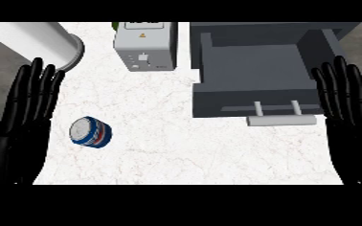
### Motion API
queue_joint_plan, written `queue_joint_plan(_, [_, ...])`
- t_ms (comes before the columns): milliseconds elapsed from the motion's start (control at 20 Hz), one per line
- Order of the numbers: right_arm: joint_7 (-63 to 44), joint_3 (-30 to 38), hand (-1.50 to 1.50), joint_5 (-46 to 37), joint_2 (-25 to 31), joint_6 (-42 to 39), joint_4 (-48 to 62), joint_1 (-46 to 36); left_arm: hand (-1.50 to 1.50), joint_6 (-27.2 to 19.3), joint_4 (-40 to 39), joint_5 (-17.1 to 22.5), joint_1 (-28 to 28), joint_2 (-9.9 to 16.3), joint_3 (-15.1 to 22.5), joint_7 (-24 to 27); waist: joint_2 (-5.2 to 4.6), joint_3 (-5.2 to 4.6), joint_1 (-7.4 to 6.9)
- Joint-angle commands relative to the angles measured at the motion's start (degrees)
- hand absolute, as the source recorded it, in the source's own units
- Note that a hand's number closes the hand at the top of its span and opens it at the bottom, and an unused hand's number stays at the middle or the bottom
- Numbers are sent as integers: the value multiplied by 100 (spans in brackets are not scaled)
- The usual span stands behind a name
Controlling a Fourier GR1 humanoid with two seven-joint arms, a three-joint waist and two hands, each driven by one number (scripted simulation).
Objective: Pick up the can, place it into the drawer and close the drawer
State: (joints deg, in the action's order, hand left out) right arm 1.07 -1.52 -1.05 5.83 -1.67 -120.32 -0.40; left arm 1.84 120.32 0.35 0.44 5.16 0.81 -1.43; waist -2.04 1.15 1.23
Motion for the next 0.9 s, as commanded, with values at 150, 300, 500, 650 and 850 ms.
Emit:
queue_joint_plan(150, [291, -18, -150, 66, -188, -28, 380, 223, -150, 1129, -25, 1364, 105, 607, -608, 178, 203, -117, -142])
queue_joint_plan(300, [-861, 439, -150, 18, -386, 687, 346, 531, -150, 1152, -411, 1114, 818, 862, -512, -584, 158, -119, -120])
queue_joint_plan(500, [-1064, 536, -150, 15, -271, 634, -13, 998, -150, 1502, 14, 2026, 1058, 1346, -1131, -1212, 228, -114, -135])
queue_joint_plan(650, [-1166, 768, -150, 288, -157, 471, -286, 1258, -150, 1728, 513, 2511, 1598, 1488, -1467, -1458, 237, -114, -169])
queue_joint_plan(850, [-569, 1234, -150, 756, -39, 24, 106, 1435, -150, 1871, 471, 2980, 1269, 1709, -2047, -1723, 216, -112, -136])
